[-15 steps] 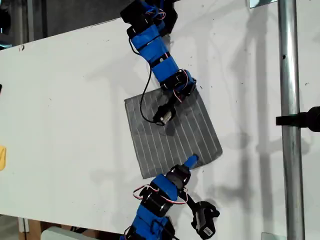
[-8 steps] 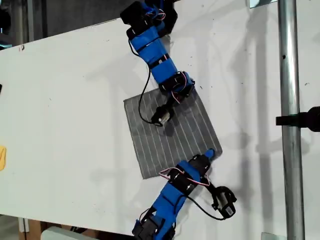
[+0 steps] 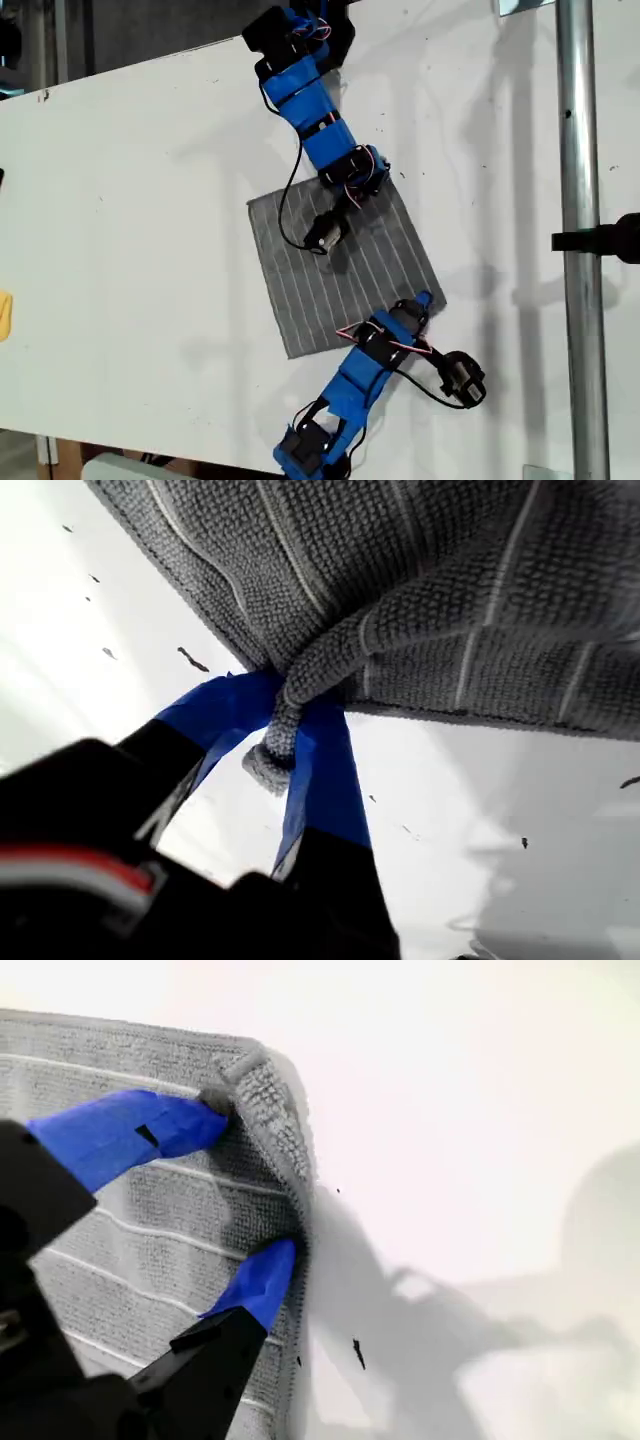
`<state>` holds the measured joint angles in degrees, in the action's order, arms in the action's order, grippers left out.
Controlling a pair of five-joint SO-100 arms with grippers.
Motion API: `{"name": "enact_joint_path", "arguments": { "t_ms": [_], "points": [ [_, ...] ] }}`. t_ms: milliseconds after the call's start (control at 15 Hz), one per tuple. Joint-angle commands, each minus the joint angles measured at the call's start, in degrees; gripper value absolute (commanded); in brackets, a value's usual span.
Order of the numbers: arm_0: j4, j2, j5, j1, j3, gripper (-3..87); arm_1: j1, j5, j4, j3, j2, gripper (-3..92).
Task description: Grasp corners of a towel and fold twice.
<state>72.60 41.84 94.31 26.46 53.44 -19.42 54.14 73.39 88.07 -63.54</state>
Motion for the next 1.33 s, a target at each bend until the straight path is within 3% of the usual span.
{"name": "enact_joint_path", "arguments": {
  "t_ms": [0, 267, 400, 600, 867, 1133, 1267],
  "points": [
    [-2.1, -2.7, 1.9, -1.1, -0.9, -0.1, 2.0, -0.4, 1.1, -0.7, 0.0, -0.2],
    [6.4, 3.4, 2.1, -2.0, -1.2, -2.9, 4.7, -0.1, 2.9, -3.8, -2.5, -0.2],
    [10.0, 10.6, -3.2, -2.6, -1.5, -2.9, 5.9, -0.1, 5.1, -6.5, -6.9, -0.3],
    [10.1, 23.6, -4.7, -1.5, -1.4, -2.9, 3.3, 1.6, 12.2, -14.7, -13.3, -0.3],
    [11.1, 32.4, -6.1, -2.5, 1.0, -2.8, 4.7, 0.8, 12.0, -16.9, -18.9, -0.3],
    [22.0, 34.0, -4.5, -8.8, 4.3, -2.8, 15.1, -7.0, 7.4, -15.1, -18.3, -0.3],
    [22.1, 38.3, -6.3, -14.7, 13.6, -2.8, 23.1, -13.2, 3.3, -14.7, -16.8, -0.3]
  ]
}}
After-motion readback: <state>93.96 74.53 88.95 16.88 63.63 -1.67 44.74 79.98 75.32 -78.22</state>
